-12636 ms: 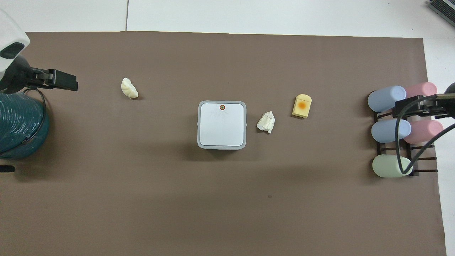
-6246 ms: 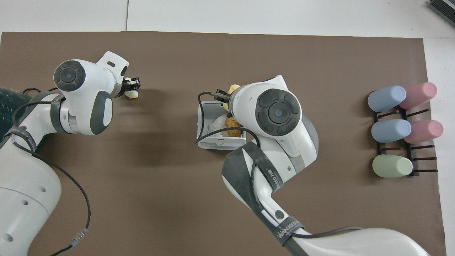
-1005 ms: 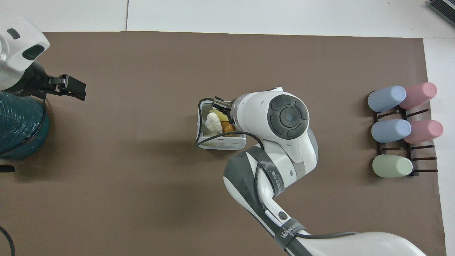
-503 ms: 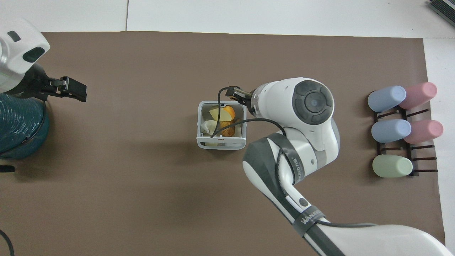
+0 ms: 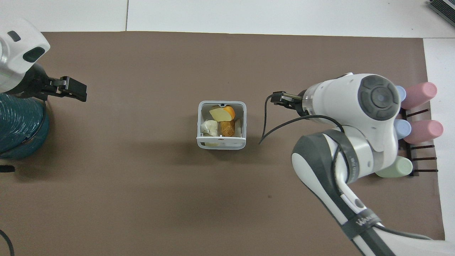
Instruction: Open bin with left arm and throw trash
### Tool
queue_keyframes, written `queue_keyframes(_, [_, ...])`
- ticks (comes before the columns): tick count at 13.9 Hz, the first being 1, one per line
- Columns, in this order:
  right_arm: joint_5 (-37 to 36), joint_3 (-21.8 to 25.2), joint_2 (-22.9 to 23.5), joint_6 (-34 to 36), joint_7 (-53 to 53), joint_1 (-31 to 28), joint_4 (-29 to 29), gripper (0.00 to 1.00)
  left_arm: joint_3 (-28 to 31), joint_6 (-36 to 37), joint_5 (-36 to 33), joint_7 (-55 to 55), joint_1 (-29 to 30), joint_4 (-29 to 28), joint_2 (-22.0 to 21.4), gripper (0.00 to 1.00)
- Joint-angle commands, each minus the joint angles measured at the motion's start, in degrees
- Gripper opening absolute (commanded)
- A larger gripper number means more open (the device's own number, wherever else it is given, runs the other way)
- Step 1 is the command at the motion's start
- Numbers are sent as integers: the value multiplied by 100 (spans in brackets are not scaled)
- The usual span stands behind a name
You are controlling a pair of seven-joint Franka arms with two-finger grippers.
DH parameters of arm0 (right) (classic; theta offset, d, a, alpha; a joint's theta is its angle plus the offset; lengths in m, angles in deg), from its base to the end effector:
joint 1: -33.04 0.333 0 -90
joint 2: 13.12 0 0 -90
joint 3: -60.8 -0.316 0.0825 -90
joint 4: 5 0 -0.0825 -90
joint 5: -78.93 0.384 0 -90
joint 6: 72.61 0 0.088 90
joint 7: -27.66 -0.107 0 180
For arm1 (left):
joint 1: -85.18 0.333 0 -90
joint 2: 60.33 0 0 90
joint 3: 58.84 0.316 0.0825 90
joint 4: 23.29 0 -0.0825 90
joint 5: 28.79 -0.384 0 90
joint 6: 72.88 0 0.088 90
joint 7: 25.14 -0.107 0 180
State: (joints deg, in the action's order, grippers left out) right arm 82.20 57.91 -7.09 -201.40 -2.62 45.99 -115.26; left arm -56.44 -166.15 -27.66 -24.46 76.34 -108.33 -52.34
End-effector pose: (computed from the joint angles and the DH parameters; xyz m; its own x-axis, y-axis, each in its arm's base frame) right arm 0.5819 0.1659 0.4572 0.9444 -0.2885 0.1576 -0.2644 -0.9515 -0.1574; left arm 0.5976 -0.0712 0.5900 0.9950 -0.0997 0.0041 -0.0997 -0.9949 0.0139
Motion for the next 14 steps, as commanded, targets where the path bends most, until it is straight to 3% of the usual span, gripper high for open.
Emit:
queue_keyframes(1, [-45, -63, -620, 326, 881, -626, -453, 100, 59, -138, 54, 11, -57, -258, -201, 100])
queue_keyframes(4, [-45, -54, -682, 764, 1708, -1206, -138, 100, 68, -138, 45, 11, -30, -258, -201, 100])
queue_keyframes(9, [-361, -62, -348, 2391, 1948, -1471, 1400, 100, 68, -138, 45, 20, 5, -258, -201, 100])
queue_keyframes(14, [-397, -54, -436, 2735, 2176, -1471, 1534, 100, 68, -278, 36, 2, -4, -250, -192, 100])
